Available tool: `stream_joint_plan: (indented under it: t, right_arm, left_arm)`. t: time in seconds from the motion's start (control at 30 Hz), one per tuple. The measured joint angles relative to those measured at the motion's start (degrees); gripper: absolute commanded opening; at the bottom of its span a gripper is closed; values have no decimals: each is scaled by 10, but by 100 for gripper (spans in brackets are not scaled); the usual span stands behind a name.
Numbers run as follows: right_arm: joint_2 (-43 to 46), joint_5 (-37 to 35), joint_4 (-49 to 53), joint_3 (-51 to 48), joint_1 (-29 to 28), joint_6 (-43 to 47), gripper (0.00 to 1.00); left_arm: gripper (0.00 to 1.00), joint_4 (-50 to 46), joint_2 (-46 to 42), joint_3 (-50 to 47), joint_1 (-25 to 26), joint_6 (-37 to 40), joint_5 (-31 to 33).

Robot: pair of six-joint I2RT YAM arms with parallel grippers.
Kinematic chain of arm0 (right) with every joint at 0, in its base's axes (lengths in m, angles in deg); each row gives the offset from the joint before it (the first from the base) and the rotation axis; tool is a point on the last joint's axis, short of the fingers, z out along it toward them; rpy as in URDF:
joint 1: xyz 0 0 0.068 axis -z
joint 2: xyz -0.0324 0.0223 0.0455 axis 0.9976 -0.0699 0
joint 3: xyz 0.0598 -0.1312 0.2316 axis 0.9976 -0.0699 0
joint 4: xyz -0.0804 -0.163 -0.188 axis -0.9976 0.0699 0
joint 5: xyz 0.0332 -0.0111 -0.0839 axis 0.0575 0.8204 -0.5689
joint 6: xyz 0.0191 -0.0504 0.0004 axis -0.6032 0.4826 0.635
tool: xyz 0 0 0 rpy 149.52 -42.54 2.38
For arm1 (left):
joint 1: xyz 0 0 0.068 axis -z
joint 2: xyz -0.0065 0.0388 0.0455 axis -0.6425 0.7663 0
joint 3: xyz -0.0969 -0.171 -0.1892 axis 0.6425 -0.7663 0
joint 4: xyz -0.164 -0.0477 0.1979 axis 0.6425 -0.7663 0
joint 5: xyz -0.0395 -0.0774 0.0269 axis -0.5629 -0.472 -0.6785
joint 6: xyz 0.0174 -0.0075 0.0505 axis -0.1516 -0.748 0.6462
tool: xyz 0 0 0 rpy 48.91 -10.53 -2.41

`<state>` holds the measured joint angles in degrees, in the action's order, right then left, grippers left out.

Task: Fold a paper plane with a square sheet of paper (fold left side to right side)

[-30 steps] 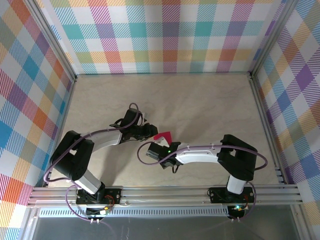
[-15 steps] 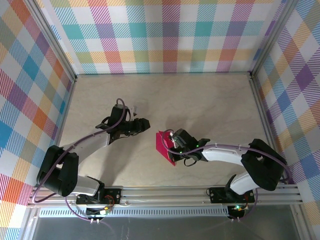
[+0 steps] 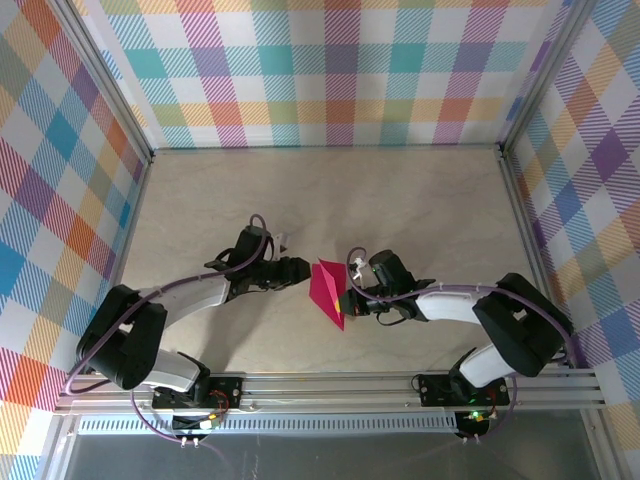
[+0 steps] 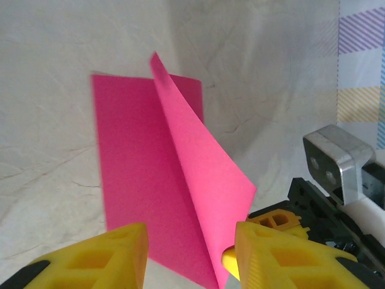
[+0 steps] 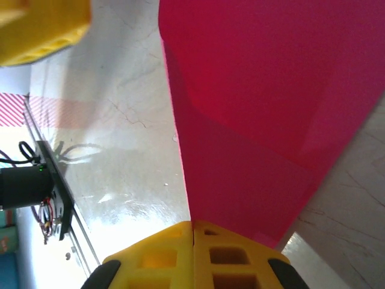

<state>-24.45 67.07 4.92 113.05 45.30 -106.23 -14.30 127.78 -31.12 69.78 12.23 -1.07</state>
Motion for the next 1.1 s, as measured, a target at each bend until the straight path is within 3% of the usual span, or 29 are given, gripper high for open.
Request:
stream_joint_plan:
  t: [0.37, 1.1]
  right_arm:
    - [-40, 36, -43, -3, 11, -5, 0]
    - [-58, 49, -59, -5, 17, -7, 0]
  left_arm:
    - [41, 22, 66, 6, 42, -15, 21]
    - [41, 45, 132, 37, 66, -30, 34]
